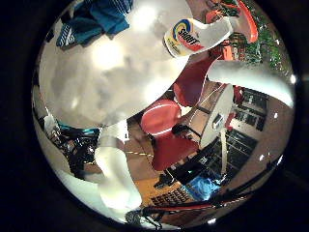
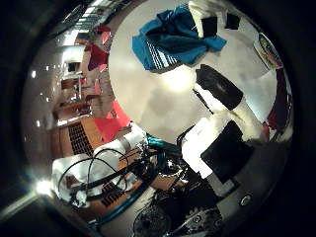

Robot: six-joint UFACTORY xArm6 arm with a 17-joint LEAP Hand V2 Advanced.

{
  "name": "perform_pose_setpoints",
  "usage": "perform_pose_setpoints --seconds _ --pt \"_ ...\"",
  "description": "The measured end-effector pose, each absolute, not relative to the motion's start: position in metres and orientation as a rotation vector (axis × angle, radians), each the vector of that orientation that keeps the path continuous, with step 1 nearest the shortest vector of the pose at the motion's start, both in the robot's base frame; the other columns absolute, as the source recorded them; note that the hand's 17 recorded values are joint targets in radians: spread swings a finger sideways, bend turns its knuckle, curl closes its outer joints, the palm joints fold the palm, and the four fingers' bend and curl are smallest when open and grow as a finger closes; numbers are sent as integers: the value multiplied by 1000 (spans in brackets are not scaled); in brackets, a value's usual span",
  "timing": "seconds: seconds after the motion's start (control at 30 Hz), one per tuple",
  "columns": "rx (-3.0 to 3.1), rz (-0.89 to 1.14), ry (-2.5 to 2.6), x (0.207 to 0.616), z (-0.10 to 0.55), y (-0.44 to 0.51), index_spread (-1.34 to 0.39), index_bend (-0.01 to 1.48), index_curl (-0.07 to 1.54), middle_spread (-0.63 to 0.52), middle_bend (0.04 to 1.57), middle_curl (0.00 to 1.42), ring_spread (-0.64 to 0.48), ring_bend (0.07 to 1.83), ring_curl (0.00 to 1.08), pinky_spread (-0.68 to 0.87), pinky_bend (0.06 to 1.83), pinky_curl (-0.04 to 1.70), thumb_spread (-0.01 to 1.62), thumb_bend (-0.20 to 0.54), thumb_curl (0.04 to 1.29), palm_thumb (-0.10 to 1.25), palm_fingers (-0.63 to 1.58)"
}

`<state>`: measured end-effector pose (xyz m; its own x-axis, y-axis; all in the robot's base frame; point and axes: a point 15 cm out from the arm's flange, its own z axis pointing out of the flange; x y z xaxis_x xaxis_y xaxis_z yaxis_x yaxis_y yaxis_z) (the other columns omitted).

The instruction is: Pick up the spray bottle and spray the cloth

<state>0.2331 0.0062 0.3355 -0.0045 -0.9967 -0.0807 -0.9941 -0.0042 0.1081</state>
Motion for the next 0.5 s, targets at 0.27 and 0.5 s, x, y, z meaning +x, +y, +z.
perform_pose_setpoints --seconds 0.27,0.5 --pt "2174 -122 -2329 242 366 -13 -460 335 498 -204 487 456 28 333 230 343 181 130 1349 -8 254 944 548" --pt "2179 -83 -2470 248 402 -37 -468 337 502 -228 512 462 4 363 225 345 180 119 1348 -8 257 944 584"
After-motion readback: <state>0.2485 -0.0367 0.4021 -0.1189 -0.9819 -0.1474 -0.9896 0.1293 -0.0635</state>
